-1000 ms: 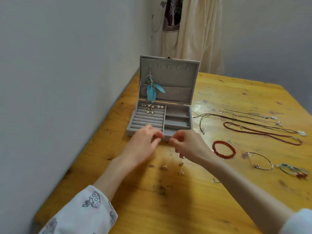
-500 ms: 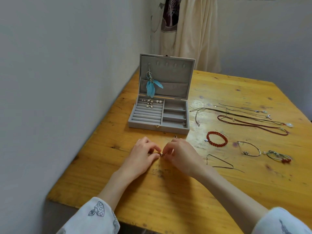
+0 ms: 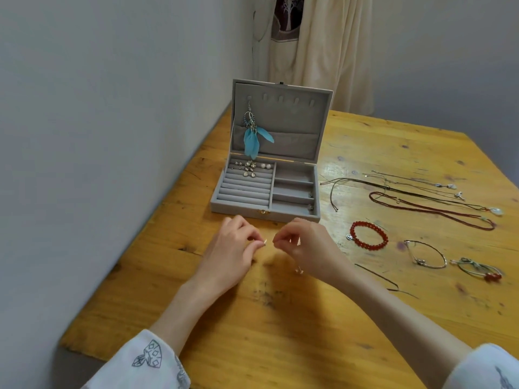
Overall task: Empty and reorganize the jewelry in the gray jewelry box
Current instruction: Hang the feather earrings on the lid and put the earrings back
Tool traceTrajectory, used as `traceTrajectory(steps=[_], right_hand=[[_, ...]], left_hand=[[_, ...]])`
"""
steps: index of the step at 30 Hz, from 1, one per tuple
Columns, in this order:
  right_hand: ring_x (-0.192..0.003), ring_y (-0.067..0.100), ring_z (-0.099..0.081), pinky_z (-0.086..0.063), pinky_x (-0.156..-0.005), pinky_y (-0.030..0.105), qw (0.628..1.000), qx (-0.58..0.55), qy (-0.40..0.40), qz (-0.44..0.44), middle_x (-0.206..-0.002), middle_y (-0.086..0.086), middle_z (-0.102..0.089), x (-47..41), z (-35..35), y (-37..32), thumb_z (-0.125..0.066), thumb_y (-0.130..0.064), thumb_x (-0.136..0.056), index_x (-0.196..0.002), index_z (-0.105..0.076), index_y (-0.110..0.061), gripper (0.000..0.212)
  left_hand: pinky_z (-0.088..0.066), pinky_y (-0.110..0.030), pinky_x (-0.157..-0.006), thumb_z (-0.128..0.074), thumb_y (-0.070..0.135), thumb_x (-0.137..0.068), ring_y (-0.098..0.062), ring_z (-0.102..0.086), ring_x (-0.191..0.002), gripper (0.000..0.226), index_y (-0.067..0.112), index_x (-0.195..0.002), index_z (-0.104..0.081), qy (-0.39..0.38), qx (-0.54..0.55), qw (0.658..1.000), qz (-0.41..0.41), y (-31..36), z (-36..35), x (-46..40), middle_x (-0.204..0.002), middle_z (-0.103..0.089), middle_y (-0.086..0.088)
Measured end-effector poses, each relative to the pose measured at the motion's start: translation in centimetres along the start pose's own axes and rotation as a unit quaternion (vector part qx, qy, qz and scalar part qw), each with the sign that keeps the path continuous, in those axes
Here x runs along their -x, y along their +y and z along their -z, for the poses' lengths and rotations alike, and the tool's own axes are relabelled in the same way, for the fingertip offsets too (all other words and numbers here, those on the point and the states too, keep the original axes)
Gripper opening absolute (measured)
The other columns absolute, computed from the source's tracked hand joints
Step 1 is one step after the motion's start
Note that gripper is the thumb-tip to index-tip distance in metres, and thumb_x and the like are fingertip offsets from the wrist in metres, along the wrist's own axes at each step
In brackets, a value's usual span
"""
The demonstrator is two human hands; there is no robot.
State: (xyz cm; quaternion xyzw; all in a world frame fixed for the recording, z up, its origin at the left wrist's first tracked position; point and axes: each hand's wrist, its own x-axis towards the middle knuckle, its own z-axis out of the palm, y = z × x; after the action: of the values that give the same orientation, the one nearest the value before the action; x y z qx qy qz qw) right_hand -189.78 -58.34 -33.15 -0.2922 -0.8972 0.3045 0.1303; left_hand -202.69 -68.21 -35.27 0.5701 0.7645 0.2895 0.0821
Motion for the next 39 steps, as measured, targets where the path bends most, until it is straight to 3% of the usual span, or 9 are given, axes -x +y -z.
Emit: traceTrajectory(steps=[3, 7, 11, 17, 24, 33, 36, 39], right_hand=[[-0.073, 0.010, -0.056, -0.049, -0.071, 0.024, 0.997, -0.068, 0.014, -0.023, -0.080, -0.006, -0.061, -2.4, 1.4, -0.3, -0.061, -0.017, -0.087, -0.094, -0.070, -0.010, 0.014], [-0.053, 0.001, -0.045, -0.037, -0.045, 0.007, 0.983, -0.164, 0.031, -0.077, -0.070, -0.008, -0.059, -6.5, 2.8, 0.0, -0.060, -0.020, -0.088, -0.094, -0.070, -0.010, 0.016], [-0.057, 0.004, -0.042, -0.035, -0.038, 0.011, 0.949, -0.252, 0.037, -0.186, -0.073, -0.005, -0.057, -10.9, 3.7, 0.7, -0.062, -0.022, -0.087, -0.098, -0.070, -0.010, 0.018], [-0.055, 0.010, -0.038, -0.032, -0.046, 0.021, 0.942, -0.234, 0.031, -0.240, -0.063, 0.002, -0.047, -15.3, 2.8, 1.8, -0.063, -0.020, -0.086, -0.093, -0.069, -0.009, 0.014], [-0.047, 0.012, -0.037, -0.028, -0.037, 0.020, 0.963, -0.164, 0.009, -0.215, -0.050, -0.001, -0.040, -16.8, 2.2, 2.7, -0.061, -0.021, -0.087, -0.093, -0.068, -0.011, 0.013], [-0.058, 0.007, -0.044, -0.034, -0.049, 0.020, 0.981, -0.113, 0.013, -0.155, -0.064, -0.003, -0.053, -17.4, 1.6, 3.4, -0.062, -0.021, -0.086, -0.103, -0.070, -0.009, 0.022], [-0.080, 0.016, -0.056, -0.046, -0.068, 0.028, 0.983, -0.106, 0.016, -0.151, -0.092, 0.009, -0.067, -17.5, 1.4, 3.5, -0.062, -0.021, -0.086, -0.104, -0.070, -0.009, 0.023], [-0.094, 0.021, -0.060, -0.047, -0.076, 0.030, 0.981, -0.109, 0.023, -0.157, -0.101, 0.010, -0.067, -17.5, 1.2, 3.6, -0.065, -0.022, -0.084, -0.099, -0.070, -0.010, 0.020]], left_hand=[[-0.031, -0.016, -0.085, -0.054, 0.025, -0.090, -0.006, -0.042, -0.096, 0.011, 0.019, -0.094, -0.062, 0.018, 0.008, 1.000, 0.013, -0.3, 1.5, -2.9, -0.095, -0.047, 0.006], [-0.033, -0.023, -0.086, -0.055, 0.026, -0.089, -0.010, -0.040, -0.099, 0.013, 0.019, -0.095, -0.064, 0.011, -0.023, 0.999, 0.042, -1.0, 3.4, -8.1, -0.096, -0.045, 0.004], [-0.039, -0.034, -0.092, -0.058, 0.027, -0.088, -0.021, -0.046, -0.110, 0.016, 0.019, -0.098, -0.067, 0.001, -0.102, 0.992, 0.072, -1.3, 3.6, -13.0, -0.109, -0.053, -0.006], [-0.045, -0.041, -0.093, -0.062, 0.027, -0.085, -0.025, -0.049, -0.109, 0.010, 0.021, -0.086, -0.070, -0.081, -0.138, 0.983, 0.094, -2.7, 2.2, -18.5, -0.108, -0.064, -0.007], [-0.041, -0.040, -0.093, -0.058, 0.032, -0.084, -0.029, -0.043, -0.111, 0.026, 0.017, -0.104, -0.067, -0.128, -0.226, 0.962, 0.085, -3.2, 1.2, -20.4, -0.114, -0.060, -0.007], [-0.040, -0.039, -0.094, -0.063, 0.033, -0.083, -0.029, -0.041, -0.115, 0.025, 0.020, -0.104, -0.068, -0.162, -0.242, 0.952, 0.098, -2.1, 1.8, -21.0, -0.115, -0.059, -0.009], [-0.042, -0.039, -0.095, -0.063, 0.034, -0.082, -0.027, -0.044, -0.113, 0.021, 0.022, -0.098, -0.069, -0.168, -0.237, 0.952, 0.098, -2.1, 2.0, -21.2, -0.110, -0.062, -0.008], [-0.043, -0.039, -0.093, -0.064, 0.032, -0.082, -0.028, -0.043, -0.113, 0.026, 0.015, -0.101, -0.069, -0.150, -0.227, 0.956, 0.106, -2.1, 1.8, -21.2, -0.108, -0.062, -0.010]])
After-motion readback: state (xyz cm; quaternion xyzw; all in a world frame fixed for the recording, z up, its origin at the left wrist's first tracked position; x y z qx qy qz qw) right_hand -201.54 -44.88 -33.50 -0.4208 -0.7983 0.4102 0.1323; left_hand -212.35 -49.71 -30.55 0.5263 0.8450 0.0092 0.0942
